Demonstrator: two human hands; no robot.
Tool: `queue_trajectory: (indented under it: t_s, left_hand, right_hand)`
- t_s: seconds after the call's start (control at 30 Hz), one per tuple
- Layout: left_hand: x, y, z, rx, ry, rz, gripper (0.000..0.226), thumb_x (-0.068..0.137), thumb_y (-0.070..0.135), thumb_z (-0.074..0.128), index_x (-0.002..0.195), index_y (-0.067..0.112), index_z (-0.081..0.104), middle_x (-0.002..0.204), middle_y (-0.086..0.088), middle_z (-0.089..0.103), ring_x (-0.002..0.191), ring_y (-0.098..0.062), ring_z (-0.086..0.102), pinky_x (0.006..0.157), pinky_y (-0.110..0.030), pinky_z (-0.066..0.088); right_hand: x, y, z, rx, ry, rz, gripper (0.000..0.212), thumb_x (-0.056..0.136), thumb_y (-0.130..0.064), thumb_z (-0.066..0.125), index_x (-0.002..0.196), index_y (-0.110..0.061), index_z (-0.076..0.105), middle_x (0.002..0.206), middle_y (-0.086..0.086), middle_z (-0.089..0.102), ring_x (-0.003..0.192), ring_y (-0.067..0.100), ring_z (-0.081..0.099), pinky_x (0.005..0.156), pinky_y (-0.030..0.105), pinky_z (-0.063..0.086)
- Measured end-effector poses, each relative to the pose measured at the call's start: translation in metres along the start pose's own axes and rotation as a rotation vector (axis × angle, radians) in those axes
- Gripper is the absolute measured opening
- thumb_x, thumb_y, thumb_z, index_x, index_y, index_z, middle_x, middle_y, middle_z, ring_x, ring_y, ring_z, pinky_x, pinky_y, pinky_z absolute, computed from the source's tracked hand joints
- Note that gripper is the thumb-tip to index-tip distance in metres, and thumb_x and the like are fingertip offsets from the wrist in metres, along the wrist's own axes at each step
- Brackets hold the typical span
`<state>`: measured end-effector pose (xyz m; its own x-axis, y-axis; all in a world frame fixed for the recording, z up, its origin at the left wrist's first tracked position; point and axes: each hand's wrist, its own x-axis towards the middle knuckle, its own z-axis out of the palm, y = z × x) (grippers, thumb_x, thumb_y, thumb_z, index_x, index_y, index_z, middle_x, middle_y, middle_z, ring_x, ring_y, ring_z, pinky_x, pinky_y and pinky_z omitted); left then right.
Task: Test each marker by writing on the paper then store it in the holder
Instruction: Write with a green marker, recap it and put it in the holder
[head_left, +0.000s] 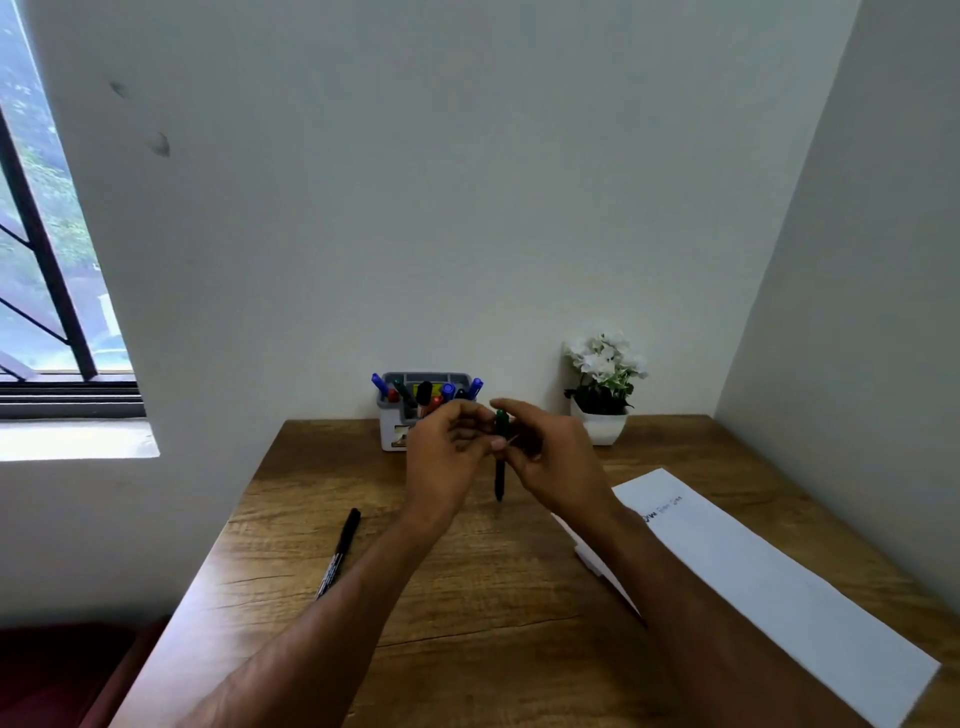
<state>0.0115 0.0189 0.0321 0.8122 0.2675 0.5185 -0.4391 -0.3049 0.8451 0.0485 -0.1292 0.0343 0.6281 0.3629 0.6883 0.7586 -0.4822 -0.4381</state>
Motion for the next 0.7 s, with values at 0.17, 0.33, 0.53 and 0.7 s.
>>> queue_trajectory:
  t_s: [0.17,0.33,0.53,0.7]
  left_hand:
    - [0.002,-0.012,-0.006,0.066,0.047,0.015,0.019,0.087,0.014,0.071,0.105,0.018,0.067,0.096,0.012,0.068,0.09,0.004,0.064,0.078,-0.012,0.052]
    - [-0.006,-0.042,-0.011,0.319,-0.144,-0.048,0.036,0.09,0.017,0.064,0.126,0.021,0.06,0.122,0.01,0.063,0.109,0.003,0.056,0.089,-0.01,0.043]
    - [-0.008,-0.049,-0.012,0.62,-0.325,-0.006,0.054,0.097,0.043,0.047,0.146,0.021,0.038,0.149,0.003,0.042,0.135,-0.01,0.037,0.106,-0.024,0.028]
    - [-0.009,-0.056,-0.012,0.783,-0.431,0.032,0.064,0.097,0.049,0.041,0.151,0.016,0.029,0.156,-0.004,0.032,0.142,-0.017,0.029,0.118,-0.035,0.026]
  right_hand:
    - [0.03,-0.007,-0.005,-0.012,0.186,-0.042,0.048,0.083,-0.008,0.08,0.129,-0.016,0.067,0.101,0.004,0.077,0.088,0.007,0.072,0.084,0.018,0.058]
    - [0.068,-0.012,-0.006,0.052,0.354,-0.054,0.027,0.091,-0.012,0.073,0.117,-0.011,0.069,0.099,0.003,0.076,0.09,0.008,0.072,0.08,0.021,0.06]
    - [0.09,0.002,0.016,0.09,0.33,-0.019,0.026,0.092,-0.009,0.071,0.118,-0.009,0.069,0.099,0.004,0.076,0.091,0.011,0.073,0.082,0.028,0.062]
    - [0.095,0.021,0.037,0.005,0.205,0.018,0.027,0.096,-0.012,0.066,0.122,-0.008,0.068,0.106,0.007,0.076,0.096,0.019,0.072,0.086,0.04,0.06]
